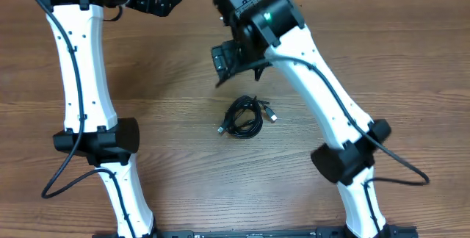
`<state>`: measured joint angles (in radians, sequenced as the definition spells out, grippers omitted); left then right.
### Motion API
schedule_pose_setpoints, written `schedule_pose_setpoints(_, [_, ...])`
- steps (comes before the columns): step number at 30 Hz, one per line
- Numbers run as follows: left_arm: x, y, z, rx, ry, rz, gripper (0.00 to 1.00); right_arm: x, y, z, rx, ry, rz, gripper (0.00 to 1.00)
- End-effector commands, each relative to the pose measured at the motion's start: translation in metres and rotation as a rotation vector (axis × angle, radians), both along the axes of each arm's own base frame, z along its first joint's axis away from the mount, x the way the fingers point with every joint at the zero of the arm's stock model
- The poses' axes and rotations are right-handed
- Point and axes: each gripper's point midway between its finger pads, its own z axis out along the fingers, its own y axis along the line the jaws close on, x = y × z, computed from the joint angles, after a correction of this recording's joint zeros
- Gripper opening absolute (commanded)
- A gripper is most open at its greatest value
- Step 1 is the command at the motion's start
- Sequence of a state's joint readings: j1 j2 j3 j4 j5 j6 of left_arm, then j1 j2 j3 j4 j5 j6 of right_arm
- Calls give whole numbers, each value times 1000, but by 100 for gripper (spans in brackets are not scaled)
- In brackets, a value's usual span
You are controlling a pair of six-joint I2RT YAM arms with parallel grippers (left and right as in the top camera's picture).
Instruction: Untangle cables
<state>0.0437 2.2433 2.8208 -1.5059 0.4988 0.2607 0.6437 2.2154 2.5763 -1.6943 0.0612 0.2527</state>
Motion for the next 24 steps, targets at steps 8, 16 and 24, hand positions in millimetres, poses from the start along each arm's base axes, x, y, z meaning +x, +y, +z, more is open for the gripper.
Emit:
schedule_pose_setpoints(8, [-5, 20, 16, 26, -46, 31, 100, -62, -108, 171, 204, -368, -230, 100])
schedule_pose_setpoints(16, [-5, 18, 17, 25, -50, 26, 100, -129, -173, 77, 137, -134, -773, 100])
schedule_pose_setpoints(24, [-5, 18, 17, 22, -49, 24, 100, -99, -67, -34, 453, 219, -743, 100])
